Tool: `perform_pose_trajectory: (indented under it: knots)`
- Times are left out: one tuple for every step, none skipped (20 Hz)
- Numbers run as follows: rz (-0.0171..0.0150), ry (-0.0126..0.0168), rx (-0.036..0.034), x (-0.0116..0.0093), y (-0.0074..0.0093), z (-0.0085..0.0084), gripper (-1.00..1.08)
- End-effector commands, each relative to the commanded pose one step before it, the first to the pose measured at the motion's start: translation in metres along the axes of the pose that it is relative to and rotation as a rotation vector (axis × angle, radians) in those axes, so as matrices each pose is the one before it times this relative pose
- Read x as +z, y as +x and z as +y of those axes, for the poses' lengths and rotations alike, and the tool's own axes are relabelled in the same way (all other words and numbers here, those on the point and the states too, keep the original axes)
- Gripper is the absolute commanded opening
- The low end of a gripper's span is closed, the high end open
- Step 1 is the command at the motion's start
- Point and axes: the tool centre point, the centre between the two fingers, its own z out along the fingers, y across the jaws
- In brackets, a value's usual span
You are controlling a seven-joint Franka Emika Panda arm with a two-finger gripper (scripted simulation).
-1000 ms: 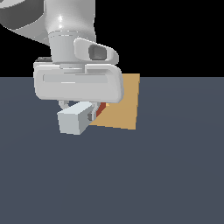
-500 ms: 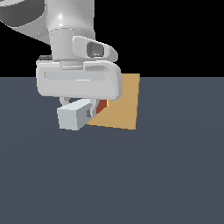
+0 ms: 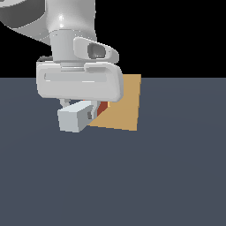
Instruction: Insert the peg into the horizontal hole in a box.
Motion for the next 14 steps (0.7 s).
perform_pose_trajectory:
  knots:
    - [0.00303, -0.00832, -0.00187, -0.00375, 0.00136, 0.00284, -1.00]
    - [0.00000, 0.00000, 0.00000, 0.00000, 0.00000, 0.00000, -1.00]
    - [0.00000, 0.00000, 0.00000, 0.00000, 0.00000, 0.00000, -1.00]
    - [0.00000, 0.00000, 0.00000, 0.00000, 0.00000, 0.00000, -1.00]
    - [-0.00114, 0.00410, 0.00014, 0.00183, -0.00036, -0.00134, -1.00]
    - [0.00000, 0.00000, 0.00000, 0.00000, 0.00034, -0.00001, -1.00]
    - [0.00000, 0.00000, 0.00000, 0.00000, 0.00103, -0.00003, -1.00]
    - [0.00000, 0.00000, 0.00000, 0.00001, 0.00172, -0.00005, -1.00]
    - [0.00000, 0.00000, 0.00000, 0.00001, 0.00241, -0.00007, -1.00]
    - [0.00000, 0.00000, 0.00000, 0.00001, 0.00311, -0.00008, -1.00]
    - [0.00000, 0.00000, 0.00000, 0.00001, 0.00380, -0.00010, -1.00]
    - [0.00030, -0.00062, 0.00003, -0.00034, 0.00446, -0.00017, -1.00]
    - [0.00000, 0.00000, 0.00000, 0.00002, 0.00522, -0.00011, -1.00]
    - [0.00000, 0.00000, 0.00000, 0.00003, 0.00593, -0.00011, -1.00]
